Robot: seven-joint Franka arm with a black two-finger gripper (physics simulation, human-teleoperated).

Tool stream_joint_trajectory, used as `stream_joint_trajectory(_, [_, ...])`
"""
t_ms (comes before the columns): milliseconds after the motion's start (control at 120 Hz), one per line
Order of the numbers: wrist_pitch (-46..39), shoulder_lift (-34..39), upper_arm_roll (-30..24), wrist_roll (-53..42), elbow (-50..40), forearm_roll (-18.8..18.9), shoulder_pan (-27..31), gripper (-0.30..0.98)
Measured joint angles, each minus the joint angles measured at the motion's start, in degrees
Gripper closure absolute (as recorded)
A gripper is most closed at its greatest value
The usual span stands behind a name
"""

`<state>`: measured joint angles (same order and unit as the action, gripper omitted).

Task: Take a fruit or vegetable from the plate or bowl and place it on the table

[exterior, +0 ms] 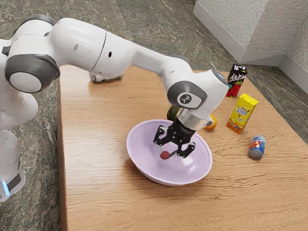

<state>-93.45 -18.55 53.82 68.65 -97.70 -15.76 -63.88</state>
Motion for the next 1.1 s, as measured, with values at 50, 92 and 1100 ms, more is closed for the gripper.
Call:
stream_joint_trajectory(50, [0.82,0.06,0.32,-0.1,1.29,0.13,0.24,0.57])
stream_joint_trajectory(92, [1.51,0.1,0.45,-0.19,2.14,0.3,0.99,0.57])
stream_joint_trajectory(1100, [17.37,7.87,18.71,-6.33,10.06,3.81,9.08,0.53])
